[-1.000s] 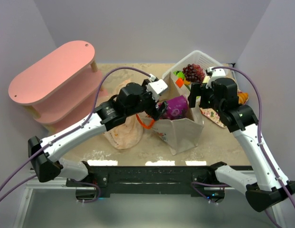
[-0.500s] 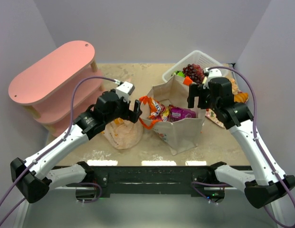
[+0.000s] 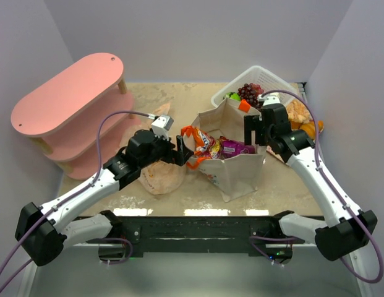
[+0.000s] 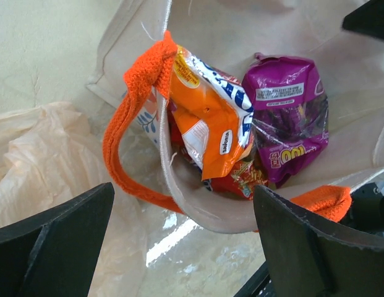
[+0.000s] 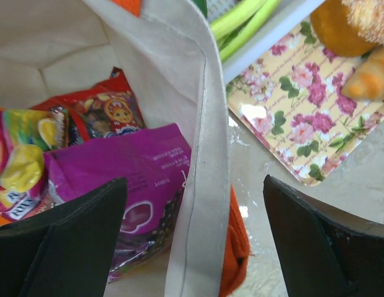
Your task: Place the mixed food into the grocery bags and tie them
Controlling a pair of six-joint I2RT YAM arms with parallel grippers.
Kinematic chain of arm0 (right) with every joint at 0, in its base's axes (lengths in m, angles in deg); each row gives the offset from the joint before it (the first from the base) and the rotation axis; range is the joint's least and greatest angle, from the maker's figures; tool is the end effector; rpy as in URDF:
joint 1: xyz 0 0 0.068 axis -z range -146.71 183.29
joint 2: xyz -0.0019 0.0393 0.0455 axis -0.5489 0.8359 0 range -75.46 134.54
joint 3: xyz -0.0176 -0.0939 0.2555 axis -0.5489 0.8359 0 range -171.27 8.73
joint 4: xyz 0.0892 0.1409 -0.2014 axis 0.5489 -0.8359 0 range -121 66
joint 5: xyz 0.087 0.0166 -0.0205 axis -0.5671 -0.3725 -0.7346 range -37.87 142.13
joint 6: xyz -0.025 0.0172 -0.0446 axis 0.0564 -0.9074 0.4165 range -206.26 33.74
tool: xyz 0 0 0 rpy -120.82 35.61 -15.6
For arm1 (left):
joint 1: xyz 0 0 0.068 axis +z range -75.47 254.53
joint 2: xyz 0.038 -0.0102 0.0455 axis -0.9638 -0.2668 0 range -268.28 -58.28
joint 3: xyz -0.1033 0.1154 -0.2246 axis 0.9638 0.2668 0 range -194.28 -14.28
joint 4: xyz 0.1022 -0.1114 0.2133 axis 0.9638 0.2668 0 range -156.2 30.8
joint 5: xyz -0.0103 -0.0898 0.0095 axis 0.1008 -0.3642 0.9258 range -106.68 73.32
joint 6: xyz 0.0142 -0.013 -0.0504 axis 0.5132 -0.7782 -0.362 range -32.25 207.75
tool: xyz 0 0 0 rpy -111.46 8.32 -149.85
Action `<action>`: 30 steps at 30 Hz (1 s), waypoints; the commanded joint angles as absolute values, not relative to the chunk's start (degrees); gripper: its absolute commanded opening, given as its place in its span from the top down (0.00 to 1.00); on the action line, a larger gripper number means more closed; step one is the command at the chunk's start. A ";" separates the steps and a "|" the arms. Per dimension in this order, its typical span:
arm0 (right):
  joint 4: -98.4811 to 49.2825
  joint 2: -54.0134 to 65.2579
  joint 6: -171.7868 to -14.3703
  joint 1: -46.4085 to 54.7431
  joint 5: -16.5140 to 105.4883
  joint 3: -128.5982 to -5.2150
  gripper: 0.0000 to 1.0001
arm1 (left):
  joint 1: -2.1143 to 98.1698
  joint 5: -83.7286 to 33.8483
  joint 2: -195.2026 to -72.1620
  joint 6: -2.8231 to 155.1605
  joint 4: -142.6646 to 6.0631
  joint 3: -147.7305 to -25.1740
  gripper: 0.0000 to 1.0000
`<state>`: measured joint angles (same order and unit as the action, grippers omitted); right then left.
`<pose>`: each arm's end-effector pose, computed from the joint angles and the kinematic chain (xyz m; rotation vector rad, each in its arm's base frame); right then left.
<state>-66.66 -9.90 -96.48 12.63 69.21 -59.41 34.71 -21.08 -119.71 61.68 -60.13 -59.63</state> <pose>0.2240 0.0733 0.3551 -0.0479 2.2336 -0.0464 0.1881 -0.1603 0.2937 0.2978 2.0285 -0.8157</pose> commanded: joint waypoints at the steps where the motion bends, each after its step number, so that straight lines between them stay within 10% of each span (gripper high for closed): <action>1: -63.91 -9.10 -96.11 12.81 70.85 -57.98 0.07 | 35.15 -21.16 -119.27 57.60 -69.79 -57.53 0.02; 6: -62.24 -8.66 -95.76 12.81 70.06 -56.58 0.30 | 35.41 -23.09 -122.69 56.46 -76.37 -54.81 0.28; 10: -63.64 -7.52 -94.97 12.73 69.00 -58.85 0.90 | 36.47 -26.08 -125.34 56.98 -79.65 -56.37 1.00; 17: -67.61 -15.24 -97.16 12.38 58.13 -74.68 1.00 | 36.47 -28.54 -122.26 62.08 -72.79 -76.83 1.00; 30: -60.13 -10.16 -98.39 12.46 52.30 -64.39 1.00 | 36.47 -23.55 -127.97 64.72 -67.52 -74.39 1.00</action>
